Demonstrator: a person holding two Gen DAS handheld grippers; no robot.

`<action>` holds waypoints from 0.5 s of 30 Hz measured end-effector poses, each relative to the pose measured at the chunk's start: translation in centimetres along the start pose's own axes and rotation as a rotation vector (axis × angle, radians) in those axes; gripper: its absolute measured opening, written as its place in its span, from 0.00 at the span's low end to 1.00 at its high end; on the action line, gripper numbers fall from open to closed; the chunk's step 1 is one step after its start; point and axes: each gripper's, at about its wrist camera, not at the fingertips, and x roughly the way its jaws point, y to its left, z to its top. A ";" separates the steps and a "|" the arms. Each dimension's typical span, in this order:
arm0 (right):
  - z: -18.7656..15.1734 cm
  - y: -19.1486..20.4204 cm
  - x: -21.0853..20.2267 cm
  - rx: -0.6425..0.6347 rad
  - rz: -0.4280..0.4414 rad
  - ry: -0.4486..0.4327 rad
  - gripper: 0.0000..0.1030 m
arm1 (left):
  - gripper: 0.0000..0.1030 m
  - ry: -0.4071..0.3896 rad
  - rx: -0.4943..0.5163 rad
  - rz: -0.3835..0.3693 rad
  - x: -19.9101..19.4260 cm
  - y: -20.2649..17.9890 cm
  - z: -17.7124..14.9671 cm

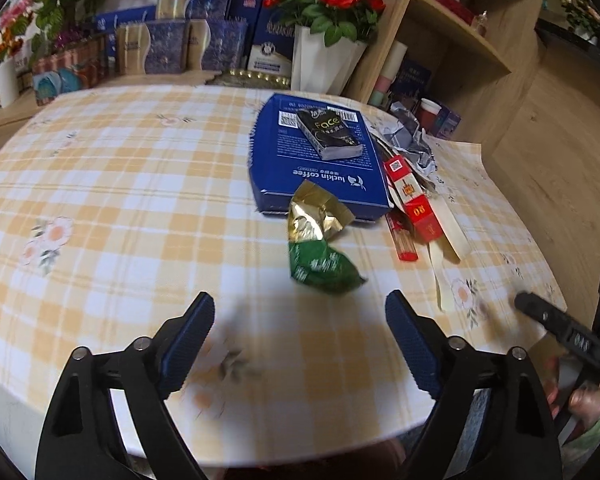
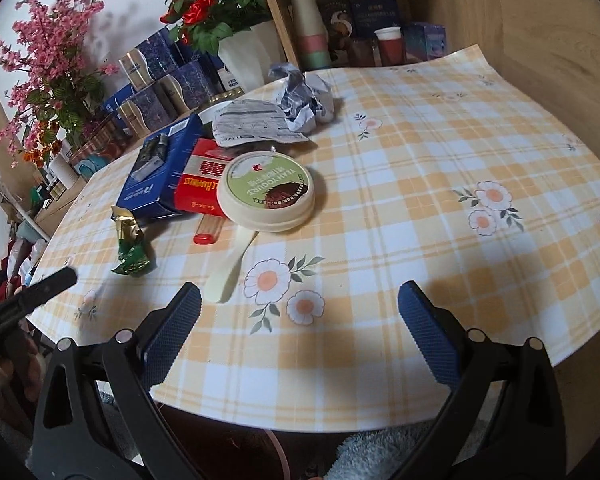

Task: Collect trash
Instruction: 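Grasp the green-gold wrapper with the left gripper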

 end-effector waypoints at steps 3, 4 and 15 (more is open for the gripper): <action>0.5 -0.2 0.8 0.000 0.008 0.007 0.94 | 0.77 0.029 -0.021 -0.020 2.2 -0.4 1.2; 0.7 -0.2 1.0 -0.003 0.010 0.007 0.94 | 0.75 0.038 -0.024 -0.025 2.9 -0.5 1.5; 2.8 -0.1 3.2 -0.040 0.022 0.021 0.94 | 0.25 0.110 -0.084 -0.009 6.8 0.4 2.7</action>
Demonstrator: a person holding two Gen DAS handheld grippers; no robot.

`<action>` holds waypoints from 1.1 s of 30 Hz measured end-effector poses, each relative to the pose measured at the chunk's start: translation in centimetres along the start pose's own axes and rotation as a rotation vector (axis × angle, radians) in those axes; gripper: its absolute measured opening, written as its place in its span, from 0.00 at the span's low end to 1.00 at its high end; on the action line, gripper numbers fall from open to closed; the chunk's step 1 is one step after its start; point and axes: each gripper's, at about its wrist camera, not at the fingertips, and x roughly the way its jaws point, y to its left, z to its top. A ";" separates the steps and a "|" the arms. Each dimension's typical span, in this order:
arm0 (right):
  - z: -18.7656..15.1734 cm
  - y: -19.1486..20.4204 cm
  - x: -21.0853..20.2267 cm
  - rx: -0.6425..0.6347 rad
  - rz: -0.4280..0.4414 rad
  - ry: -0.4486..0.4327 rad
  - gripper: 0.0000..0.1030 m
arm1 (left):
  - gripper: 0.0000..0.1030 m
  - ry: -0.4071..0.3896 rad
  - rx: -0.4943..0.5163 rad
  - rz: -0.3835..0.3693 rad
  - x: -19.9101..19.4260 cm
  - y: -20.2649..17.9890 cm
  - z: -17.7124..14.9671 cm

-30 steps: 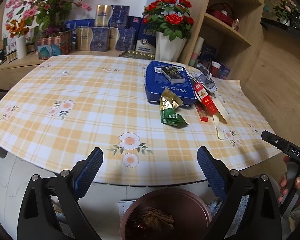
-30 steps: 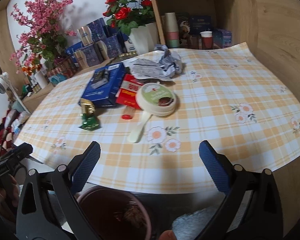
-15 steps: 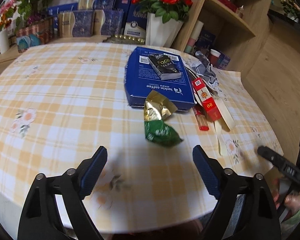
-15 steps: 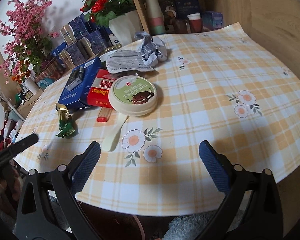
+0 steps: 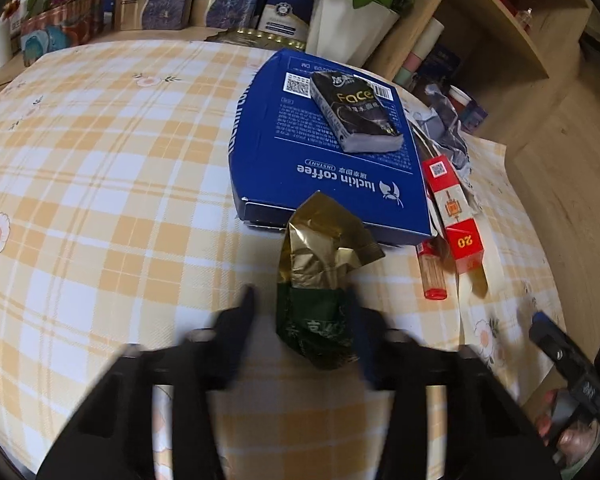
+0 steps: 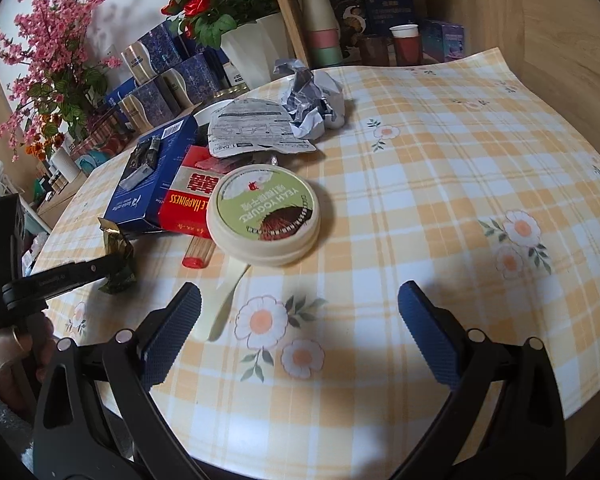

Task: Collect trash
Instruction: 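Grasp the green-gold wrapper with the left gripper, then grasp the yogurt cup lid with the right gripper while the left holds the wrapper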

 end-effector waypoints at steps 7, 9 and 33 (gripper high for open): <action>2.1 0.2 2.4 -0.012 0.041 0.005 0.94 | 0.14 -0.009 0.032 -0.017 -1.5 0.2 -0.3; 2.7 0.3 3.1 -0.005 0.049 0.003 0.94 | 0.14 -0.021 0.034 -0.025 -2.3 0.2 -0.4; 3.7 0.6 3.1 0.045 0.079 0.014 0.82 | 0.13 -0.085 0.097 -0.084 -8.0 -1.3 -2.3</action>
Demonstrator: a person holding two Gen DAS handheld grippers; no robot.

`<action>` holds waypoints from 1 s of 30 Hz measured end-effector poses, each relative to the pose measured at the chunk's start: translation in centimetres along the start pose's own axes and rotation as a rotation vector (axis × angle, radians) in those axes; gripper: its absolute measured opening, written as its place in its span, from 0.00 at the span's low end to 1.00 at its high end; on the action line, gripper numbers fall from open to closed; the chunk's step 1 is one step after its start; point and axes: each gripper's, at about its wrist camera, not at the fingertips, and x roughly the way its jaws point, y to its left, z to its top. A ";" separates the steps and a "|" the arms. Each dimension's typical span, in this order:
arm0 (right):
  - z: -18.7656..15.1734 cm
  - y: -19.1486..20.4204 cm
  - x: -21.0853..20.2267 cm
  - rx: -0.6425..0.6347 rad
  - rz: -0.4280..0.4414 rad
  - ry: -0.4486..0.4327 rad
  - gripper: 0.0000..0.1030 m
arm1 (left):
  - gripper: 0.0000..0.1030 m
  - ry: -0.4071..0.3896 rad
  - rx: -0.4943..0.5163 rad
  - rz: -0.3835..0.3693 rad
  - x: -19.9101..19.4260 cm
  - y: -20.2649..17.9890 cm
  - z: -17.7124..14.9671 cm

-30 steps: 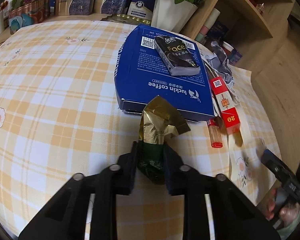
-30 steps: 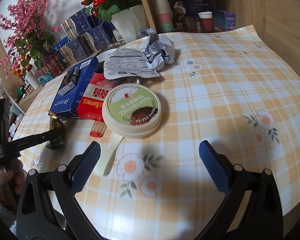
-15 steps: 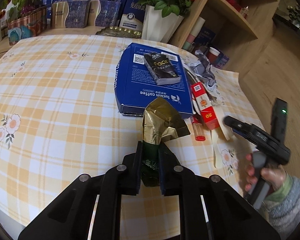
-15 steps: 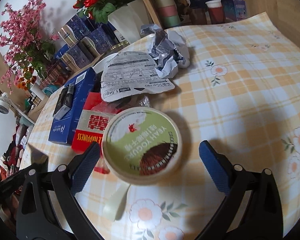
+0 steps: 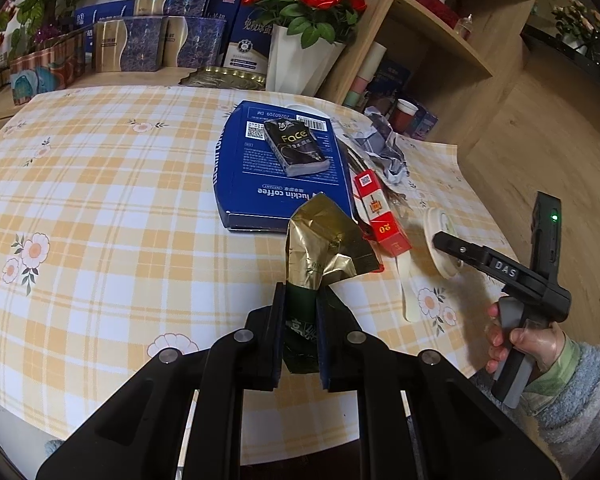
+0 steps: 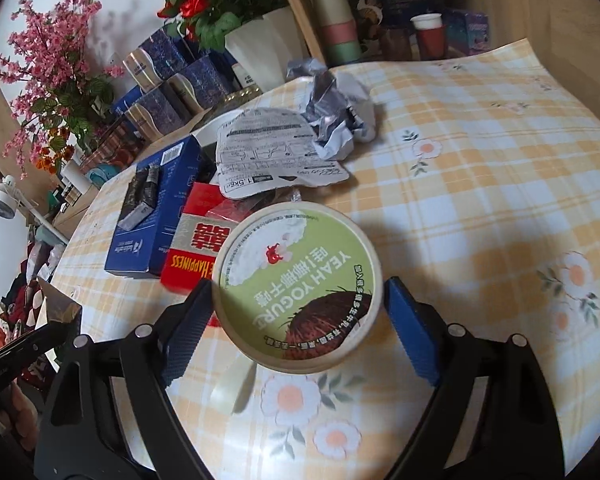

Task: Collect trash
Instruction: 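Grasp the yogurt cup lid with the right gripper while the left holds the wrapper, then lower the lid and wrapper over the brown bin and open both grippers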

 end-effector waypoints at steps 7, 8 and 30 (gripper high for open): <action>-1.2 -0.3 -2.7 -0.012 -0.025 -0.023 0.82 | 0.13 -0.023 -0.003 -0.011 -1.7 -0.3 -0.8; -1.4 -0.2 -3.0 -0.015 -0.027 -0.027 0.82 | 0.13 -0.027 -0.004 -0.013 -2.1 -0.3 -1.0; -7.3 6.7 -9.0 -0.169 0.078 -0.075 0.82 | 0.13 -0.087 -0.003 0.040 -10.3 0.4 -6.9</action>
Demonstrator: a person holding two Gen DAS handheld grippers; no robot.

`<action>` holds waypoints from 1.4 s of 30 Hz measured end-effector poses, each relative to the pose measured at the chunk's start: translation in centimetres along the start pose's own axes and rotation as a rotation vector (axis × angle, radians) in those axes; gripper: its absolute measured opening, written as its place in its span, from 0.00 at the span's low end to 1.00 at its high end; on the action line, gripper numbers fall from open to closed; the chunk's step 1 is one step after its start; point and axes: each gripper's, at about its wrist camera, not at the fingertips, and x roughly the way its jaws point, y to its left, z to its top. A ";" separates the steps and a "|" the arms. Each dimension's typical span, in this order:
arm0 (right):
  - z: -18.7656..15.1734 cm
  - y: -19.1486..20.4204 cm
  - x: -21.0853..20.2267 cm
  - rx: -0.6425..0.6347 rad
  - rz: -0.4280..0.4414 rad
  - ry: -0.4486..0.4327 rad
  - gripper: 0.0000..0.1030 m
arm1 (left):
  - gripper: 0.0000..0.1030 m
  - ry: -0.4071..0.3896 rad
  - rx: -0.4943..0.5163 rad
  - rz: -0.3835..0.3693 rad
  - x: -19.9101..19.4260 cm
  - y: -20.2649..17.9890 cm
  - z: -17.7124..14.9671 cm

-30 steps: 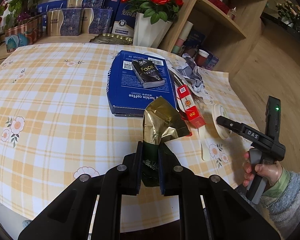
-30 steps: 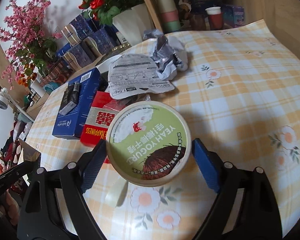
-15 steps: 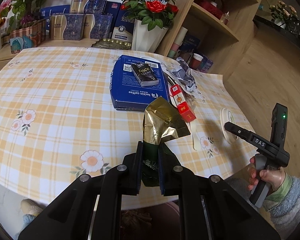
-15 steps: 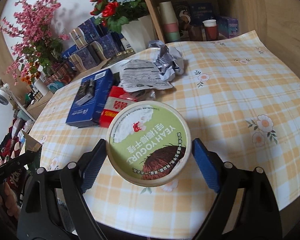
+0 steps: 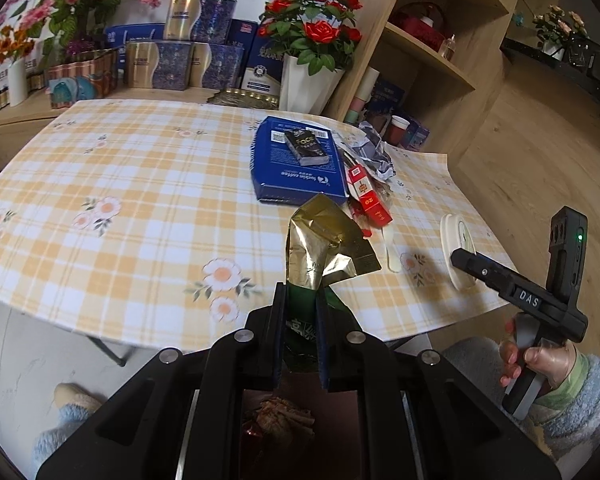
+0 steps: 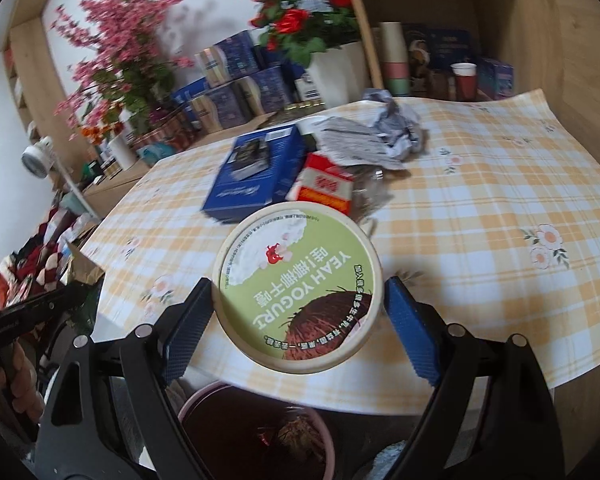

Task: Collect trash
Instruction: 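Lower the lid and wrapper over the brown bin and open both grippers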

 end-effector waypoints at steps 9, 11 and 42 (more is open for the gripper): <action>-4.6 4.1 0.4 -0.062 0.097 0.081 0.82 | 0.13 -0.014 -0.015 0.054 -2.9 0.8 -3.7; -6.1 5.0 0.9 -0.073 0.117 0.117 0.82 | 0.13 -0.016 -0.024 0.061 -3.2 1.1 -4.4; -11.8 7.3 6.8 -0.075 0.137 0.401 0.90 | 0.13 0.032 -0.091 0.030 -0.7 2.4 -8.1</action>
